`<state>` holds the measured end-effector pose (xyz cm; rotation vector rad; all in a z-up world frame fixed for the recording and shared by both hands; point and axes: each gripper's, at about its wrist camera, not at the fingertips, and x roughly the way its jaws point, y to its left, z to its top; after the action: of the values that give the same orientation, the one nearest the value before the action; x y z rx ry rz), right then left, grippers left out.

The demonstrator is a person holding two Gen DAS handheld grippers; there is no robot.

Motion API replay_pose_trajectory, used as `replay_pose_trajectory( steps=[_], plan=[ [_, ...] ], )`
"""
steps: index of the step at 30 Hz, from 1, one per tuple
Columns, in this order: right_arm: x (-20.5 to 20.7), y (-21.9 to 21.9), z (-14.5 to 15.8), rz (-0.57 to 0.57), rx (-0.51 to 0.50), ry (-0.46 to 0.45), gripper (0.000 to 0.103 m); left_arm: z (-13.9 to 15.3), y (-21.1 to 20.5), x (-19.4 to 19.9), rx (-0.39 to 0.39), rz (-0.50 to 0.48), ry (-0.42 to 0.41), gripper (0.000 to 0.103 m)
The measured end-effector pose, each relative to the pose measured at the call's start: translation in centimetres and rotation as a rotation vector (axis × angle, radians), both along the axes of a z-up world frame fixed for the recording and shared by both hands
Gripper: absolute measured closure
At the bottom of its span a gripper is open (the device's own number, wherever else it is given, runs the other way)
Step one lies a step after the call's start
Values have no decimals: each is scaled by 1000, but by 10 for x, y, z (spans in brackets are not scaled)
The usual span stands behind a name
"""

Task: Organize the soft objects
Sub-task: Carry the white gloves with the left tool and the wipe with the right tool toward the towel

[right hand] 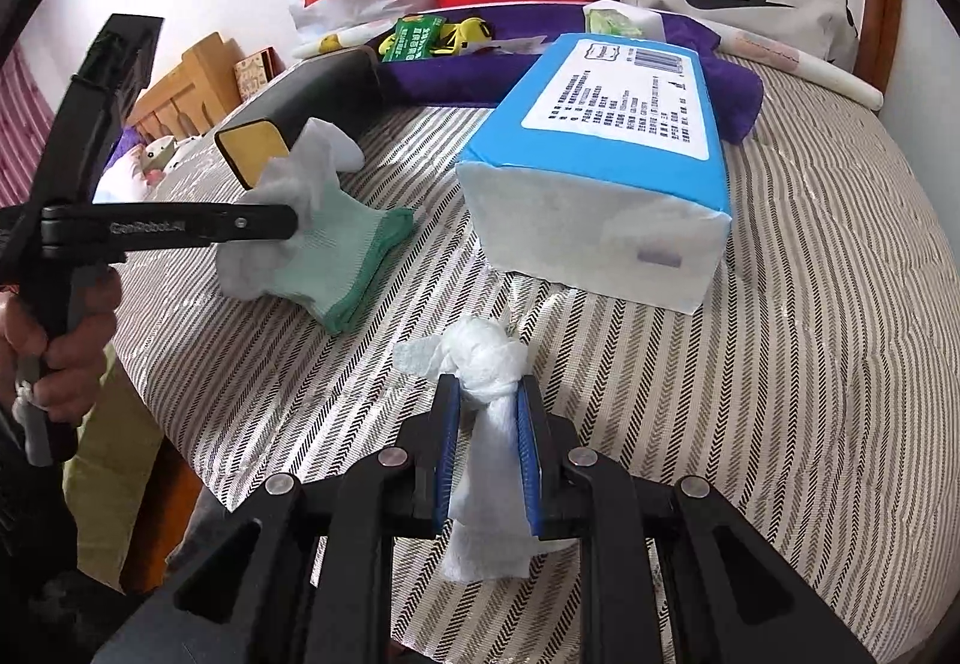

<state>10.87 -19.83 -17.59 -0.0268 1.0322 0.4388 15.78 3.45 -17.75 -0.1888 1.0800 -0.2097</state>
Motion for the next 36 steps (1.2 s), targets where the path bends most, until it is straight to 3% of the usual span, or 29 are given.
replay_pose_trajectory(
  steps=[10, 15, 26, 36],
  plan=[
    [-4, -7, 15, -13, 19, -27, 84, 38, 8, -26, -95, 0, -84, 81],
    [-4, -10, 33, -17, 37, -60, 84, 63, 14, -31, -98, 5, -135, 81],
    [15, -7, 69, -1, 53, -125, 84, 89, 25, -12, -177, 7, -149, 81],
    [44, 0, 93, 6, 57, -159, 84, 103, 38, 9, -183, 32, -165, 81]
  ],
)
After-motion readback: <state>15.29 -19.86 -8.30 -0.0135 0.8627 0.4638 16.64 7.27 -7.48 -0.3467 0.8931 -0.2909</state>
